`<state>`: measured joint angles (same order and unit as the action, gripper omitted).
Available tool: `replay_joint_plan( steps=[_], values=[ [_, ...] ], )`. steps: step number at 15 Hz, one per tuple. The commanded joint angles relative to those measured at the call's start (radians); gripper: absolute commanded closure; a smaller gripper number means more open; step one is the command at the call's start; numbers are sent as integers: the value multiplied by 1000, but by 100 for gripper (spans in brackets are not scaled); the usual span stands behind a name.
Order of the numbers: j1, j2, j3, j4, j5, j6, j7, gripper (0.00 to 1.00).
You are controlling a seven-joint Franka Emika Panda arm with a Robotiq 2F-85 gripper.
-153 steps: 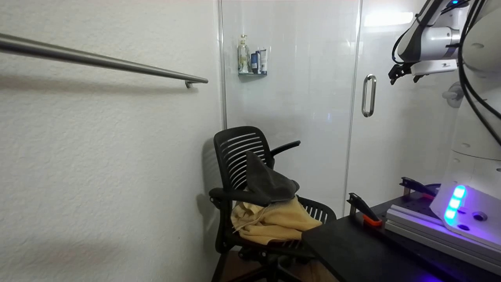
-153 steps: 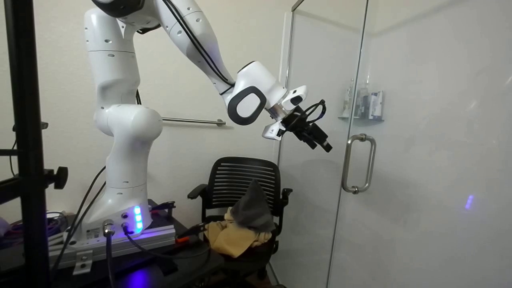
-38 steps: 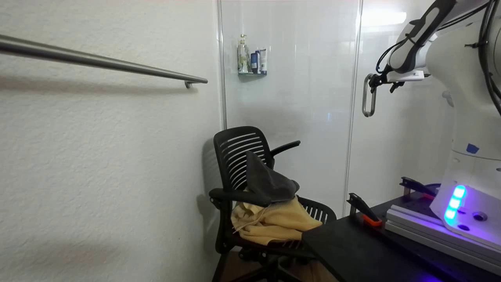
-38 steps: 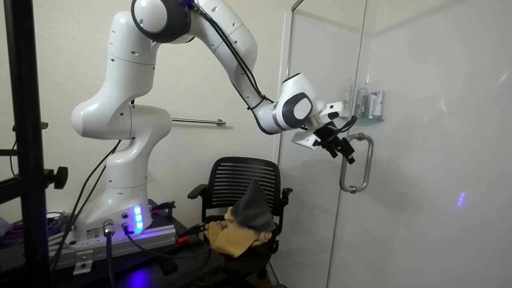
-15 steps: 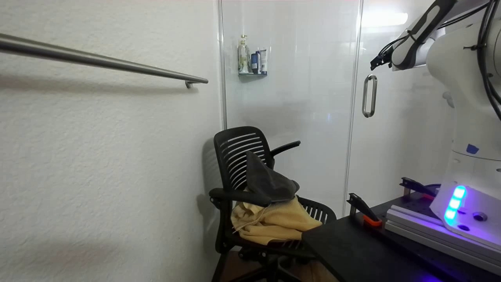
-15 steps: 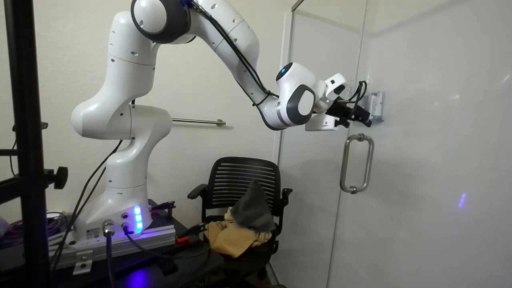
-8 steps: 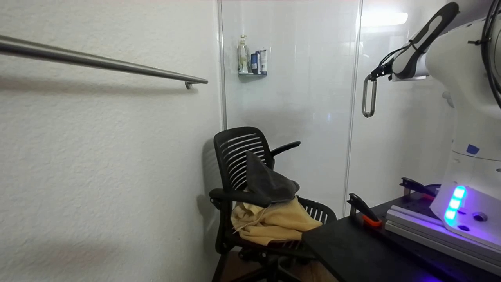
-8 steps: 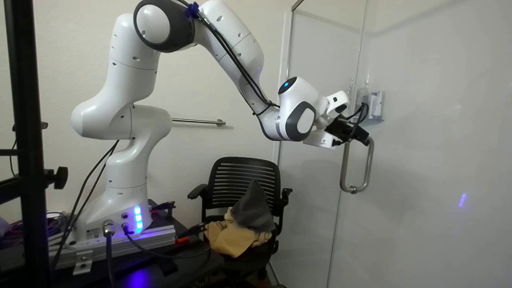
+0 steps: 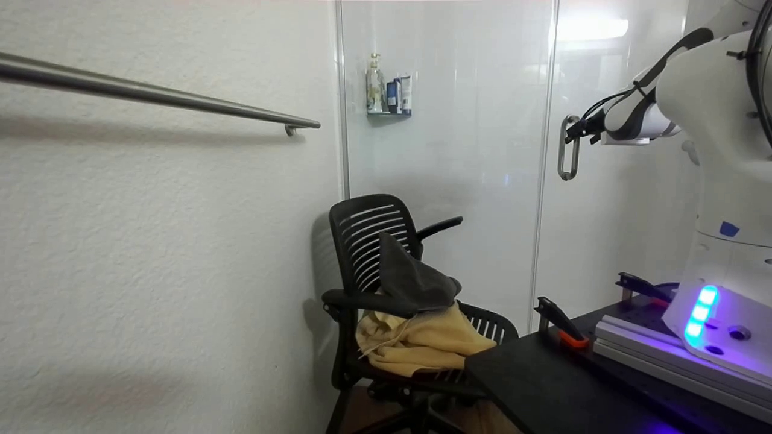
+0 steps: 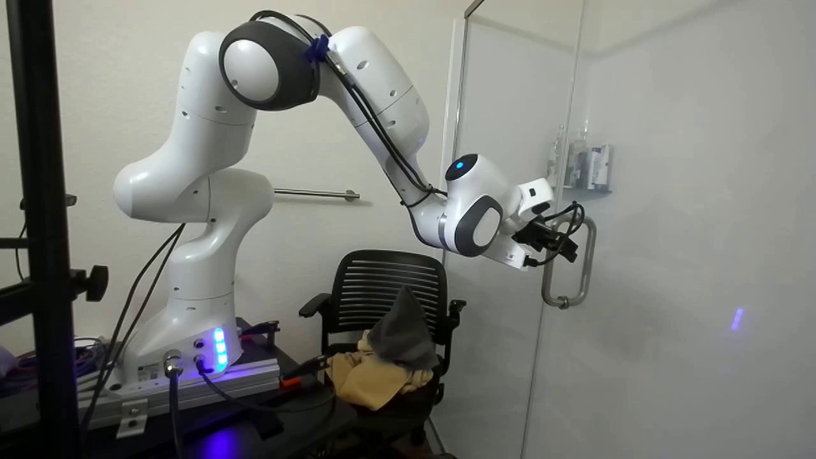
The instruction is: Open the glass door
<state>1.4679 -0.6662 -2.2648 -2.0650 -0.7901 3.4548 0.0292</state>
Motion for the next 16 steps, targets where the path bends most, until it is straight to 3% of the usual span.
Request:
replay_joint_plan(
  steps=[1,9,11,13,14,15,16],
  values=[
    [-31,-48,31,27,-48,0,-28,32],
    [-60,-68,72,27,-113,0,-7,88],
    [-91,-63,110,7,-134,-26,6,100],
    [-111,-32,126,-10,-133,-63,15,94],
    [-166,-58,207,-46,-35,-104,-101,94],
    [-161,-26,190,-38,-108,-140,7,94],
    [-183,-9,216,-48,-84,-196,-4,94]
  ],
)
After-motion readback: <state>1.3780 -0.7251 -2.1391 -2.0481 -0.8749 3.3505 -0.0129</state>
